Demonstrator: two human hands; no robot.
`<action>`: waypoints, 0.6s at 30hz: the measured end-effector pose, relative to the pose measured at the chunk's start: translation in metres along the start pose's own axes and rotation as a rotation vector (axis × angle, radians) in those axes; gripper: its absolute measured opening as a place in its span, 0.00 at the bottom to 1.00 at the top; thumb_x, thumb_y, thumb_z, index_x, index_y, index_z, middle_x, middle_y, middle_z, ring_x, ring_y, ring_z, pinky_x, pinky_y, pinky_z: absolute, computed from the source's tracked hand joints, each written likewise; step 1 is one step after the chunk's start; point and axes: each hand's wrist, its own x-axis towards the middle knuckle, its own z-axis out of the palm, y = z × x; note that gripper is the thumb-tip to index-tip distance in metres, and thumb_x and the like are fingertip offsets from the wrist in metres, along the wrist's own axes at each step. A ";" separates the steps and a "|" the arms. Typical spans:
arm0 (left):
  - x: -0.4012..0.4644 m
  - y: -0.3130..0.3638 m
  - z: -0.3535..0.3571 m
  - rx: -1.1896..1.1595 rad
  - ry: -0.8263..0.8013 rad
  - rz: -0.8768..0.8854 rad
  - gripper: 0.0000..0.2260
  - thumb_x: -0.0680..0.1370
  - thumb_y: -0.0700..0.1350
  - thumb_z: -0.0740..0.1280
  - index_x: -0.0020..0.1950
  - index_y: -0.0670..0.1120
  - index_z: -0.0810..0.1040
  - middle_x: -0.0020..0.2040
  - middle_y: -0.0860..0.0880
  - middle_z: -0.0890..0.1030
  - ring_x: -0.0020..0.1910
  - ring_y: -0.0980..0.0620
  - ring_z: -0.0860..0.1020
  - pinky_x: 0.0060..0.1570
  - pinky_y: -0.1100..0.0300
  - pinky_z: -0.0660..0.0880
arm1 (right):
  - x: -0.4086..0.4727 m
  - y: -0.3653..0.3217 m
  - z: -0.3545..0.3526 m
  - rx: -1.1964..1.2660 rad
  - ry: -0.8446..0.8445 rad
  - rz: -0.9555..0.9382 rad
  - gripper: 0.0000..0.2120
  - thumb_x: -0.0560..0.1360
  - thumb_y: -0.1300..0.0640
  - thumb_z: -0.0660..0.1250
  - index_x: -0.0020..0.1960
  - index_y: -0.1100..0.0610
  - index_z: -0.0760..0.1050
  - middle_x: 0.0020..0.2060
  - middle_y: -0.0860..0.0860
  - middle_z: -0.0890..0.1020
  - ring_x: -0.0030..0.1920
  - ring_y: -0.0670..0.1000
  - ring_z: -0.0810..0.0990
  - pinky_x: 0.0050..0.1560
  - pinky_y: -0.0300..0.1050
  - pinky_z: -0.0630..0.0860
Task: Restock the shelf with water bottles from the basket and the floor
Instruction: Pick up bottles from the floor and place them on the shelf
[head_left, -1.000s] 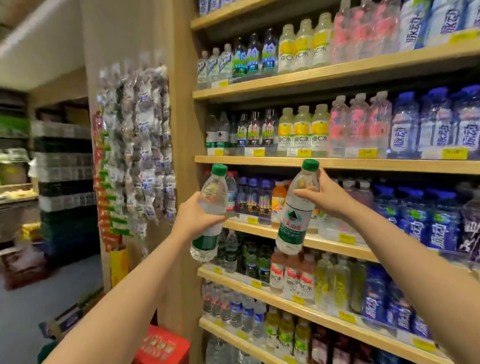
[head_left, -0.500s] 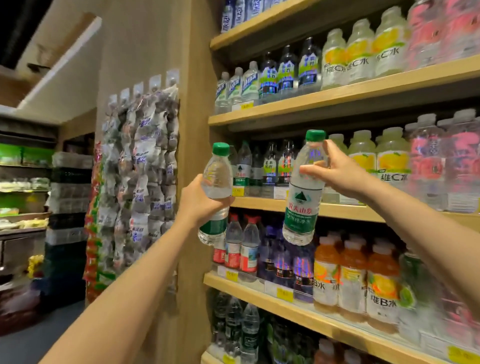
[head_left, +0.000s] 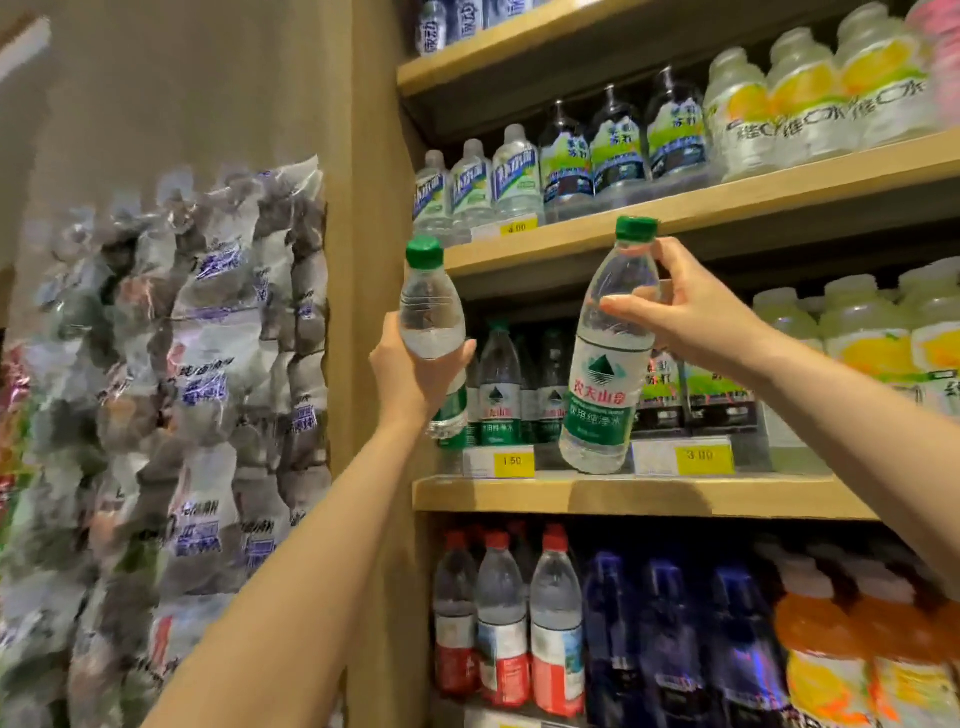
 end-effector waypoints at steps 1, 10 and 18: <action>0.007 -0.010 0.005 0.003 -0.015 -0.001 0.20 0.67 0.46 0.77 0.52 0.47 0.71 0.47 0.53 0.75 0.44 0.57 0.73 0.36 0.76 0.67 | 0.006 0.001 0.005 -0.028 0.004 0.000 0.22 0.68 0.46 0.71 0.58 0.46 0.68 0.49 0.48 0.82 0.50 0.47 0.82 0.50 0.49 0.77; 0.029 -0.079 0.043 -0.026 -0.109 -0.047 0.24 0.66 0.51 0.77 0.57 0.48 0.71 0.51 0.54 0.76 0.48 0.57 0.74 0.39 0.71 0.69 | 0.038 0.018 0.029 -0.122 0.038 -0.041 0.24 0.66 0.41 0.70 0.59 0.43 0.68 0.51 0.49 0.82 0.51 0.47 0.82 0.56 0.59 0.77; 0.029 -0.104 0.066 0.323 -0.106 -0.075 0.41 0.70 0.58 0.71 0.74 0.48 0.52 0.71 0.45 0.65 0.64 0.41 0.72 0.57 0.47 0.71 | 0.058 0.032 0.045 -0.105 0.037 -0.069 0.24 0.69 0.45 0.70 0.62 0.48 0.68 0.54 0.48 0.81 0.51 0.48 0.82 0.55 0.58 0.77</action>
